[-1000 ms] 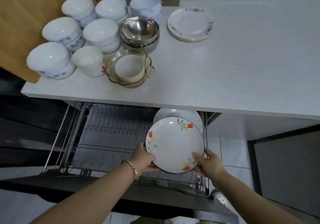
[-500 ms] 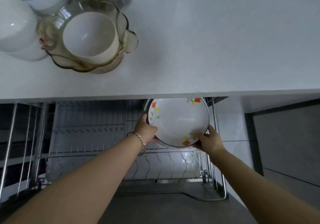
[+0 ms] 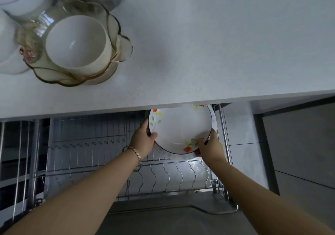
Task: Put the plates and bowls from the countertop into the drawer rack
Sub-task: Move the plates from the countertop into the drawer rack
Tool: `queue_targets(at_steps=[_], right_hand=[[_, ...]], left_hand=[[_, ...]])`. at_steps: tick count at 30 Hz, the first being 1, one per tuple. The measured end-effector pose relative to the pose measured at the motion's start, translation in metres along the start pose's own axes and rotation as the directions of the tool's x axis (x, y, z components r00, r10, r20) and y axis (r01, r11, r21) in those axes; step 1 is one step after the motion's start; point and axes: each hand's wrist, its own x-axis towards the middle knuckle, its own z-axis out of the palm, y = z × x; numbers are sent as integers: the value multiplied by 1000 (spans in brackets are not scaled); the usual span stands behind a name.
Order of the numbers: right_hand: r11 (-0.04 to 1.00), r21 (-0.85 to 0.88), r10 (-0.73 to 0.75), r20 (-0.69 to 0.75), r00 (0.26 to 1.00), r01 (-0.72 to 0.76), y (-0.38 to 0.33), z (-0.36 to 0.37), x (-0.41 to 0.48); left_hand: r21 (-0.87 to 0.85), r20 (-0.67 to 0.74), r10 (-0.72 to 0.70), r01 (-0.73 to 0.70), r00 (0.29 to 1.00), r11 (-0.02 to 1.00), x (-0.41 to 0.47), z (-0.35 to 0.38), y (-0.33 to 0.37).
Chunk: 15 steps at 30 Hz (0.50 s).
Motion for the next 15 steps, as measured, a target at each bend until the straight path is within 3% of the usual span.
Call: queue_targets(at_steps=[4, 10, 15], right_hand=[[999, 3, 42, 25, 999, -42, -2, -9, -3], [968, -247, 97, 163, 982, -55, -10, -49, -22], [945, -322, 37, 286, 958, 59, -12, -123, -43]], left_hand=[[97, 63, -23, 17, 998, 995, -4, 3, 3], [355, 10, -148, 135, 989, 925, -33, -1, 31], [573, 208, -11, -113, 978, 812, -81, 11, 93]])
